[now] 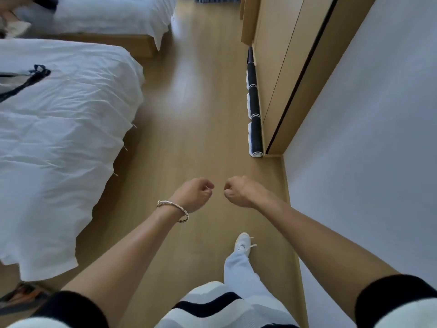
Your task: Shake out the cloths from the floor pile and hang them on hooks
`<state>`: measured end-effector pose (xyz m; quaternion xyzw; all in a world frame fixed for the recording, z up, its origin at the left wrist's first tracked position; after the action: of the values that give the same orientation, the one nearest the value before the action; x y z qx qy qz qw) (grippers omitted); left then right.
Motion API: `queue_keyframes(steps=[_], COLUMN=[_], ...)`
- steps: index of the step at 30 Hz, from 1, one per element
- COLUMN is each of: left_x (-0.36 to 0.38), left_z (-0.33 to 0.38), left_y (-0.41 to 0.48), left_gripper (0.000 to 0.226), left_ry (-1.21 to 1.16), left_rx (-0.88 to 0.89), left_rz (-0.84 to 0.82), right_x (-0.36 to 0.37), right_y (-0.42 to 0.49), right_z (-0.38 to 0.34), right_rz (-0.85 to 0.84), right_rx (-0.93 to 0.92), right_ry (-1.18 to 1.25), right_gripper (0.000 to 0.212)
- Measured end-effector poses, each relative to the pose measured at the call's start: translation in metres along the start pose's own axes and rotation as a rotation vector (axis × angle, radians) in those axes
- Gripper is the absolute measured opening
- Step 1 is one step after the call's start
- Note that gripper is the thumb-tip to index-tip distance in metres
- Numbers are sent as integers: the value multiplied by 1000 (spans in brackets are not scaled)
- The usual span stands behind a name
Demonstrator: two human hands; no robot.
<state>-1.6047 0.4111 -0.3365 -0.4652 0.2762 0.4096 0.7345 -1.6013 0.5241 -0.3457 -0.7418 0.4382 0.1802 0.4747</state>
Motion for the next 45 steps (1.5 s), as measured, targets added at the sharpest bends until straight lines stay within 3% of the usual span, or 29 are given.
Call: queue_keyframes(steps=[5, 9, 12, 15, 18, 22, 32, 38, 43, 45], left_x=[17, 46, 68, 92, 136, 214, 317, 373, 415, 430], left_z=[27, 25, 21, 13, -4, -41, -140, -178, -203, -214], left_y=[103, 179, 225, 279, 325, 380, 511, 542, 545, 548], left_gripper=[31, 34, 37, 37, 37, 38, 39, 40, 40, 40], left_ry=[-14, -3, 22, 42, 66, 209, 386, 363, 366, 360], left_rx=[-56, -95, -98, -86, -48, 85, 203, 201, 223, 221], left_rz=[-132, -212, -279, -321, -353, -423, -325, -312, -330, -335], right_x=[-20, -23, -20, -3, 30, 93, 200, 241, 259, 269], right_y=[80, 153, 198, 245, 290, 352, 483, 538, 594, 617], right_z=[73, 120, 140, 156, 181, 233, 326, 355, 378, 382], right_rz=[-202, -255, -273, -312, -317, -290, -238, -272, -145, -126], right_rx=[80, 103, 129, 163, 185, 252, 353, 324, 328, 304], right_ry=[-24, 4, 46, 86, 153, 219, 233, 104, 93, 48], right_gripper=[27, 11, 25, 27, 16, 20, 22, 30, 26, 34])
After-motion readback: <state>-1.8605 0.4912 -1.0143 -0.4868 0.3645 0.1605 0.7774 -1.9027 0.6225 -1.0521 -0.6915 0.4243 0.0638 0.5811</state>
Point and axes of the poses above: each hand's wrist, its own y-axis towards the middle knuckle, its own x-axis out of the palm, z = x × y, the point moved 10 cm from there along y, towards the middle knuckle, and after that the axes turned 10 degrees about y, right-handed, at the moved point
